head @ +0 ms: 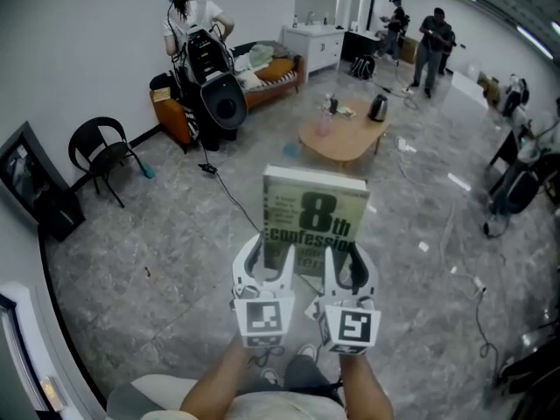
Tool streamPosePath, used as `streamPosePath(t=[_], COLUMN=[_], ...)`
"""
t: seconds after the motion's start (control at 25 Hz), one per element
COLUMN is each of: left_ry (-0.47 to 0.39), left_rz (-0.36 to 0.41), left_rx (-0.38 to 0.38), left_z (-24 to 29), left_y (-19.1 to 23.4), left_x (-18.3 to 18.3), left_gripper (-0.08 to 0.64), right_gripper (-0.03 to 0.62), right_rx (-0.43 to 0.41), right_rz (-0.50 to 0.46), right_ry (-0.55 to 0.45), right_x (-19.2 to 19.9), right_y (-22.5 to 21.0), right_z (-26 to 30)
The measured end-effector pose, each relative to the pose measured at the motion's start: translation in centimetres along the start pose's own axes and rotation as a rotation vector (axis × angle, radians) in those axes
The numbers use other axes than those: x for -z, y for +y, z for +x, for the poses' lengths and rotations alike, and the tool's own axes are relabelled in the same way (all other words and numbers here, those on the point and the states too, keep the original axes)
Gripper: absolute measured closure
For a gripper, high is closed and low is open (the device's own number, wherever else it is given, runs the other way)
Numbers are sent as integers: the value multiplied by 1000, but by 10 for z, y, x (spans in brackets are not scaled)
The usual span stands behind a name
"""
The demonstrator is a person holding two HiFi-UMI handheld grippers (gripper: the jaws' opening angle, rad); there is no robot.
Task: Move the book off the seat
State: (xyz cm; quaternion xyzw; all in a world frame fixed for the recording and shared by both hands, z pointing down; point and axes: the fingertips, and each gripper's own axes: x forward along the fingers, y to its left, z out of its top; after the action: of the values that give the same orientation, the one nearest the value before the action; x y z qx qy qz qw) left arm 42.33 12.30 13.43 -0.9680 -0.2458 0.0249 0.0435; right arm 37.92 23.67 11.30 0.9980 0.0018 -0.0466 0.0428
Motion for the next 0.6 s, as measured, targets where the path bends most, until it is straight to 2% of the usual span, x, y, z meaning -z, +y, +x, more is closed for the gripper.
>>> streamPosePath(t=[0.28,0.6], left_ry=[15,-22], left_rz=[14,9], left_rx=[23,40], left_z=[79,198], left_y=[-15,-71], left_x=[14,3], left_gripper=[333,333], right_gripper=[428,428], right_rx=[32,76], right_rz=[20,2], right_ry=[4,1], right_x=[21,39], right_y=[-47,-154], right_z=[59,130])
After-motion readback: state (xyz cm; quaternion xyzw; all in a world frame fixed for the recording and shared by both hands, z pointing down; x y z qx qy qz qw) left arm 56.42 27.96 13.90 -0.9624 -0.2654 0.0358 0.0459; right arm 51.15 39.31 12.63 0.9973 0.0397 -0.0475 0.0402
